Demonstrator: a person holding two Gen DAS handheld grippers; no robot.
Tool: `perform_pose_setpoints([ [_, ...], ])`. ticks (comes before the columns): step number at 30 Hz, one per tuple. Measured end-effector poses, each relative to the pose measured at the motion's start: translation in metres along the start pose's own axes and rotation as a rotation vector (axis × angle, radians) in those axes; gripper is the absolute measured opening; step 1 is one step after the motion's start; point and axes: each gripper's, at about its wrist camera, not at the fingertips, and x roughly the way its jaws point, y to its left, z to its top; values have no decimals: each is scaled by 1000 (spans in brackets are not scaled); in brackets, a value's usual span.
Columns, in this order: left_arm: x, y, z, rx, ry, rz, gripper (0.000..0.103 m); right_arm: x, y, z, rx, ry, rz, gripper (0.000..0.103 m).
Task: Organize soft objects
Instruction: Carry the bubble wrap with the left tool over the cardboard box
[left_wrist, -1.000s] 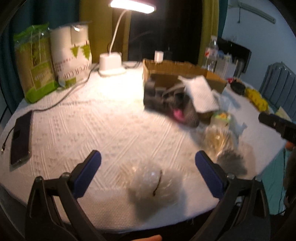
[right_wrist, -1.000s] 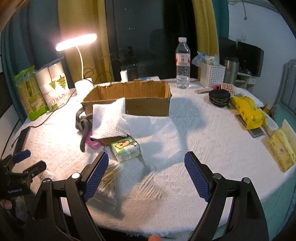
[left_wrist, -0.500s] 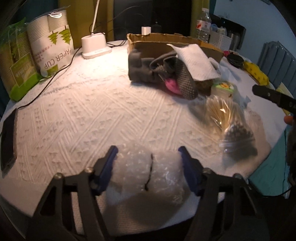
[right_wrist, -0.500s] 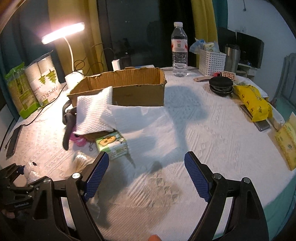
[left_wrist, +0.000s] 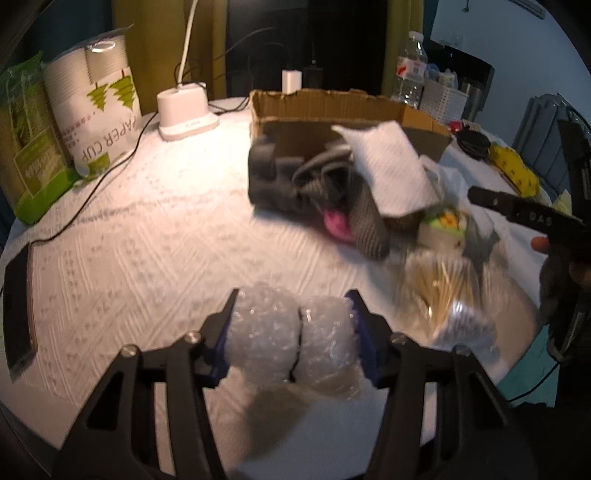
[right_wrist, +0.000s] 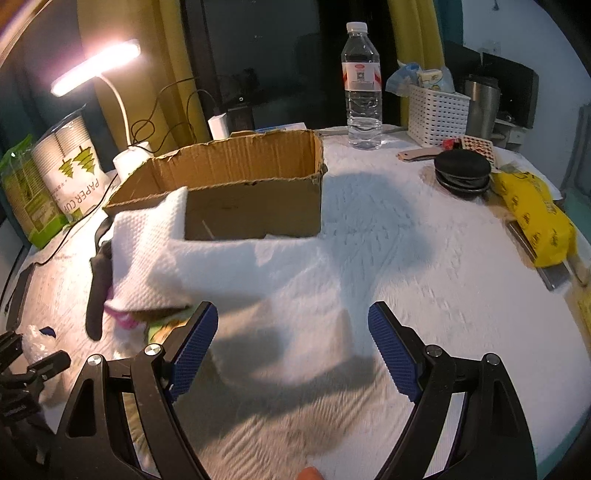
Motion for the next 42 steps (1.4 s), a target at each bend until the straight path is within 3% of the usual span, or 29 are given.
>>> perform_pose_setpoints([
  [9, 1, -9, 31, 5, -46, -13, 56, 28, 0, 13, 5, 54, 45, 85],
  [12, 0, -10, 39, 3, -64, -20, 56, 32, 6, 14, -9, 70, 75, 65],
  [14, -1, -11, 44, 1, -76, -28, 56, 36, 12, 13, -36, 87, 73, 34],
  [17, -3, -12, 49, 2, -95, -35, 56, 35, 17, 12, -66, 91, 78, 13],
  [19, -5, -12, 53, -1, -108, -41, 56, 31, 18, 13, -80, 81, 84, 6],
  [42, -25, -14, 124, 9, -285, -134, 56, -63, 30, 85, -155, -167, 70, 4],
])
